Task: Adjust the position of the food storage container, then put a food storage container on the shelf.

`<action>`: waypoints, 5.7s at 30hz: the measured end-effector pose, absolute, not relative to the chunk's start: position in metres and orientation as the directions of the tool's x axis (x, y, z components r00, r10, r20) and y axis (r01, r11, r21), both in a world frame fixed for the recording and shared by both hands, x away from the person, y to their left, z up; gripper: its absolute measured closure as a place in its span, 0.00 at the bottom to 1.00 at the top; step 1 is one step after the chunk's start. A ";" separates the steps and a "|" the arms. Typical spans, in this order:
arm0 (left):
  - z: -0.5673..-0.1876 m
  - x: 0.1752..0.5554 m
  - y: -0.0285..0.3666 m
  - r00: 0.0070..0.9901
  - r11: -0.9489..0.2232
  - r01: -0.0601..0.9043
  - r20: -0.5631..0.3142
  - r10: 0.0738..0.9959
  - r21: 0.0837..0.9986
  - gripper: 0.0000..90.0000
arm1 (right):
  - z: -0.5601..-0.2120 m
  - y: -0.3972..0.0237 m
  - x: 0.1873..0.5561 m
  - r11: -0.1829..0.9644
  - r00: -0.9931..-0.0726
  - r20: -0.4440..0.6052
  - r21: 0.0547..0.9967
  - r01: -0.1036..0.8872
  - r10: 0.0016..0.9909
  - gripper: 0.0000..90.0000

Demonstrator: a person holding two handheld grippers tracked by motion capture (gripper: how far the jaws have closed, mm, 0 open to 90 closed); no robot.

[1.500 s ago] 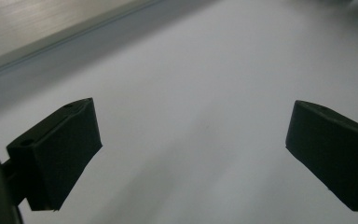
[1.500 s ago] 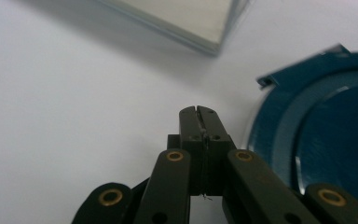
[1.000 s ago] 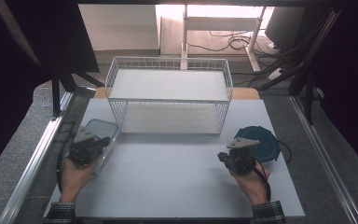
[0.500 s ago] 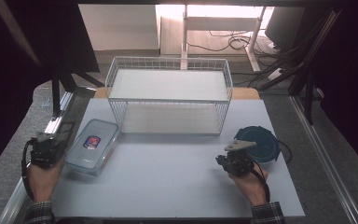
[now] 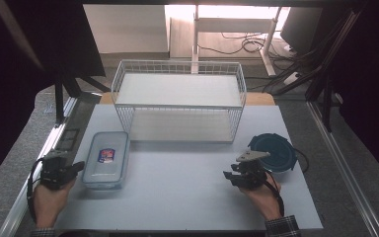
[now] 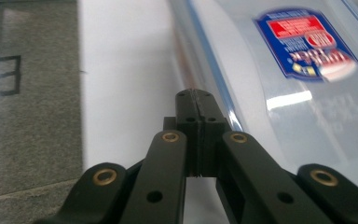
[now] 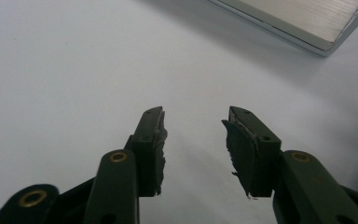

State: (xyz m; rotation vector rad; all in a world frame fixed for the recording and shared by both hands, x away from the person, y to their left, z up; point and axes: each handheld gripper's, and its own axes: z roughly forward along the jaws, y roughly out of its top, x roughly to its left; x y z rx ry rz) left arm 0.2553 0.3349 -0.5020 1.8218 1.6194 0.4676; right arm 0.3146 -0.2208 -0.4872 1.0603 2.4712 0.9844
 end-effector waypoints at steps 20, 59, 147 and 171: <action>-0.501 0.268 0.268 0.352 -0.182 0.719 -0.126 0.928 0.670 1.00 | -0.487 -0.224 0.306 0.487 -0.705 0.041 0.695 0.530 0.708 0.64; -0.506 0.273 0.183 0.632 -0.322 0.677 -0.299 0.715 0.662 1.00 | -0.501 -0.194 0.299 0.545 -0.740 0.056 0.639 0.542 0.671 0.95; -0.518 0.318 0.165 0.680 -0.326 0.710 -0.489 0.545 0.624 0.00 | -0.498 -0.166 0.340 0.408 -0.697 0.431 0.587 0.699 0.573 0.02; -0.508 0.287 0.197 0.617 -0.169 0.754 -0.598 0.512 0.635 0.60 | -0.485 -0.204 0.314 0.266 -0.632 0.552 0.601 0.754 0.545 0.57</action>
